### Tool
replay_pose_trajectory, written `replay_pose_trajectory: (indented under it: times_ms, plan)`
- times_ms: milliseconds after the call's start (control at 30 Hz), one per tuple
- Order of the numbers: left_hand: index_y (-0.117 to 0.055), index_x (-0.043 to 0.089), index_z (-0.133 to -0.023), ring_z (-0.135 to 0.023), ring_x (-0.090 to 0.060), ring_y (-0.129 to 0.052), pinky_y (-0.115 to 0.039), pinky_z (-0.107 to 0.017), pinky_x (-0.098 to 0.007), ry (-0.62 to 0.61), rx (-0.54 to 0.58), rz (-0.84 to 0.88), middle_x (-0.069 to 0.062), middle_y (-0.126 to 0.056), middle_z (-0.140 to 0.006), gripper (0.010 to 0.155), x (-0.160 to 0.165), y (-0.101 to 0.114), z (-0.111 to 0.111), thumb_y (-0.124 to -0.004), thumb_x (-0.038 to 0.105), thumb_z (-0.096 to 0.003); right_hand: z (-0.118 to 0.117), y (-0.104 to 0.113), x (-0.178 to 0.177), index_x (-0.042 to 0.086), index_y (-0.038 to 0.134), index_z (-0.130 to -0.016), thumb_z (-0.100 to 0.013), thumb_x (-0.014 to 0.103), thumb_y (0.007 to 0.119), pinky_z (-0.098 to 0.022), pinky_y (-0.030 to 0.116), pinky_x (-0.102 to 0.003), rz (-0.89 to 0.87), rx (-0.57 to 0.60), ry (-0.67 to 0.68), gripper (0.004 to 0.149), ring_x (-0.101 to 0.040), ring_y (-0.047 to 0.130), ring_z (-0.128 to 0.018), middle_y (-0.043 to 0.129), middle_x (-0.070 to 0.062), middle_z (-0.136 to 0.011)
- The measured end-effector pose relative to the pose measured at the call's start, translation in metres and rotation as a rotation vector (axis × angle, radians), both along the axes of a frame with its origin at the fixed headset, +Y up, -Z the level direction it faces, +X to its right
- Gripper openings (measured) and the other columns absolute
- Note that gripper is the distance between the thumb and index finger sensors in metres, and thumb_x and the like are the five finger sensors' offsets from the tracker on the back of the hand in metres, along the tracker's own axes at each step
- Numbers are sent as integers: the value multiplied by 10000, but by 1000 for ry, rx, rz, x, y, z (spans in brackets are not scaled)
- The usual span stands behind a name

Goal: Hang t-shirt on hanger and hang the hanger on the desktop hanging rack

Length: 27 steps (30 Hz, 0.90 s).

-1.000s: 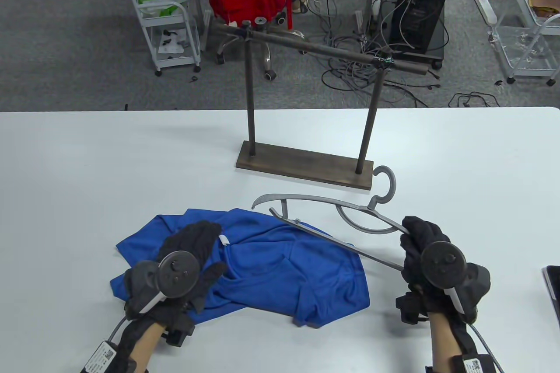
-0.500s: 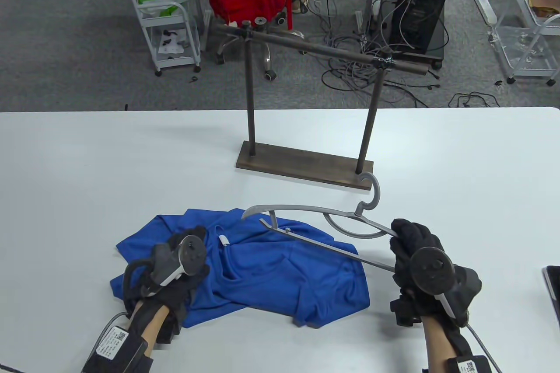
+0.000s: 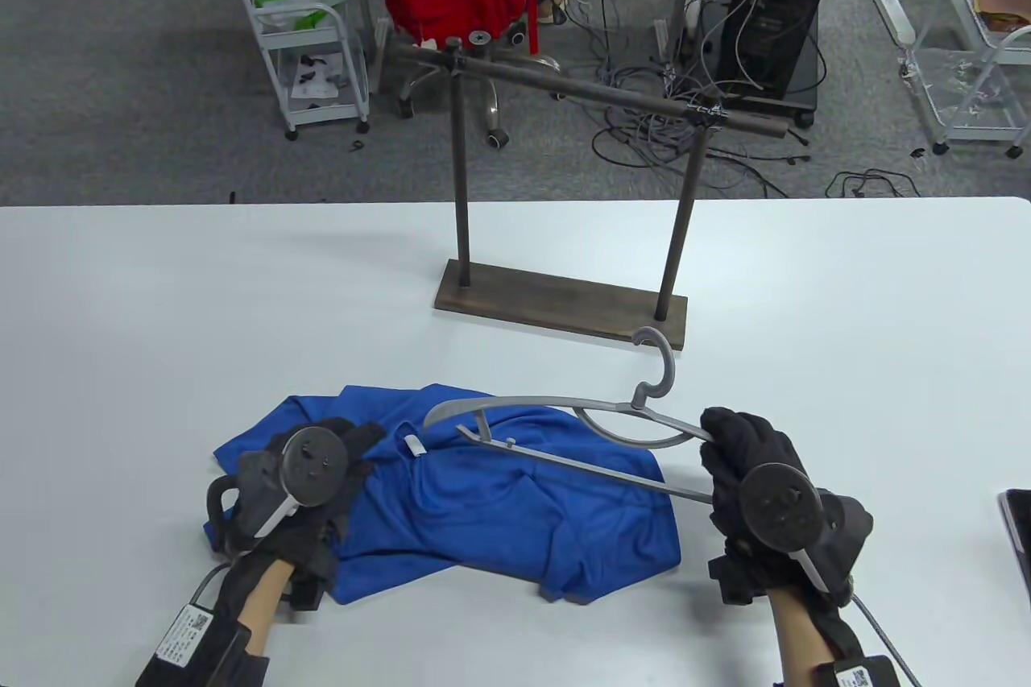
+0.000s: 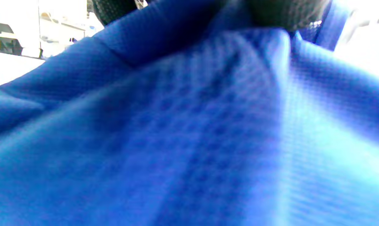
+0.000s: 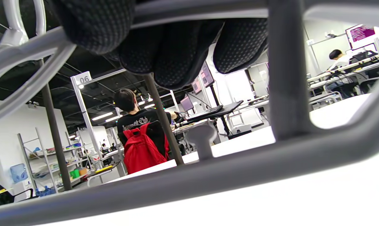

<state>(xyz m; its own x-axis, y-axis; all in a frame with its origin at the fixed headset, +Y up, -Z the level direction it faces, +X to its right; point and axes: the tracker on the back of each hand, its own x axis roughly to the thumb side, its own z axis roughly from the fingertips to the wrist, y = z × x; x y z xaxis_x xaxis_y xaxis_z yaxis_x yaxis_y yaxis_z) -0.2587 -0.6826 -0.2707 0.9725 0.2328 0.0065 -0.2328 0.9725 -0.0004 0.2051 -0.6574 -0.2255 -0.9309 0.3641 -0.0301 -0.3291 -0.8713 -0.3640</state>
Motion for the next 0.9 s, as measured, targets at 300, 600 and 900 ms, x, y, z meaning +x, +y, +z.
replay_pose_trajectory:
  times_ms: [300,600,900]
  plan:
    - [-698,615,-940,-1014,-164,-801,-604,-819,-562,-125,47,96,137,-778,-1085,518,1,30,16,-716,529,-429,10,6,-22,375,684,-906,-458,389,753,-719,755,-498,23,55,93,453,-139,909,-792,807,95,-901]
    - [-642,635,-968,-1109,-268,-738,-594,-808,-629,-277,68,234,60,-723,-1183,546,28,49,38,-708,543,-434,25,12,-51,364,685,-907,-464,395,753,-673,811,-493,64,169,136,450,-140,926,-767,815,81,-891]
    - [-377,498,-1110,-1109,-214,-699,-542,-837,-610,-399,-29,178,98,-636,-1193,775,43,48,45,-739,563,-428,40,21,-66,347,710,-890,-453,388,757,-653,817,-511,123,283,112,441,-158,942,-730,837,61,-865]
